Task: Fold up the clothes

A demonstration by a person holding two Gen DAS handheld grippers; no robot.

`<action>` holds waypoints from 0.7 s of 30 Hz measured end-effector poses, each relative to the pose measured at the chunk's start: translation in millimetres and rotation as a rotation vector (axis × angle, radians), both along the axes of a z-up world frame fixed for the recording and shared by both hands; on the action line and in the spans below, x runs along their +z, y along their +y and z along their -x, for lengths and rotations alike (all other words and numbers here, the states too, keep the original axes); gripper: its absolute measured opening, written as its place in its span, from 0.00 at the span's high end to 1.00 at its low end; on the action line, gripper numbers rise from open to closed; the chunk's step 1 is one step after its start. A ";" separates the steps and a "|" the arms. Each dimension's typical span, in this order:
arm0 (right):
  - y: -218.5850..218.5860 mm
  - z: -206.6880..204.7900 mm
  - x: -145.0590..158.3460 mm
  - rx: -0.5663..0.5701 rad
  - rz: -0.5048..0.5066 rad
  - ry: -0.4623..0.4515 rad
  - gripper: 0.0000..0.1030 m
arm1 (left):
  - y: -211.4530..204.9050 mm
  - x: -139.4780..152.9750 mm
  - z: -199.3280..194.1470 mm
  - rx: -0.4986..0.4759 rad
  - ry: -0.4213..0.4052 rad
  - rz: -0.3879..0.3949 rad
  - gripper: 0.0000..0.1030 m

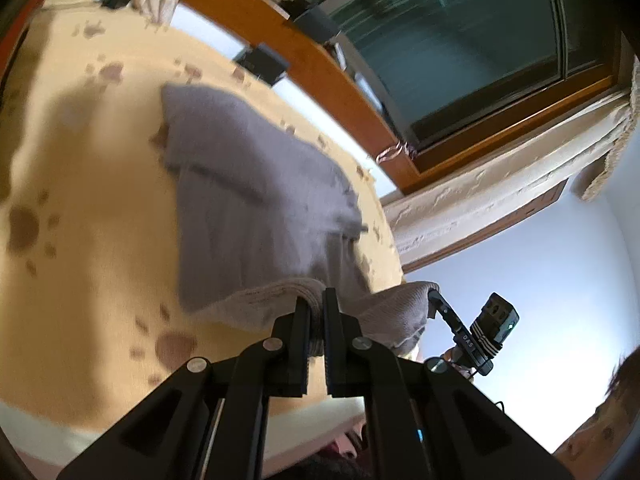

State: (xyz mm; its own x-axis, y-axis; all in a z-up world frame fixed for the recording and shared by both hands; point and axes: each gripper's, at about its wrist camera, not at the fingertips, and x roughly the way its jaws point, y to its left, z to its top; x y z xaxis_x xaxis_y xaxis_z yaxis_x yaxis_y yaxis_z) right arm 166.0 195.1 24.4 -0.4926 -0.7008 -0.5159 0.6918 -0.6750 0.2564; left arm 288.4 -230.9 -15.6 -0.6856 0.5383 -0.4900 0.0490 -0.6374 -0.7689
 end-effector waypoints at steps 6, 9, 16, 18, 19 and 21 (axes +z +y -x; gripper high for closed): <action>-21.4 57.1 17.4 -0.030 0.020 0.004 0.93 | -17.8 22.2 47.0 0.028 0.041 0.014 0.94; -31.3 86.8 20.3 -0.052 0.031 -0.007 0.93 | -26.7 27.4 73.7 0.042 0.042 0.006 0.94; -53.0 154.8 12.1 -0.120 0.044 -0.050 0.94 | -48.0 21.8 144.1 0.072 0.011 -0.031 0.94; -55.8 173.2 7.5 -0.144 0.045 -0.066 0.94 | -58.5 16.6 164.3 0.091 -0.001 -0.044 0.94; -57.9 183.9 4.1 -0.157 0.043 -0.076 0.94 | -64.0 13.5 173.6 0.103 -0.009 -0.053 0.94; -62.2 205.4 -2.6 -0.183 0.040 -0.096 0.94 | -75.2 4.9 194.1 0.124 -0.031 -0.069 0.94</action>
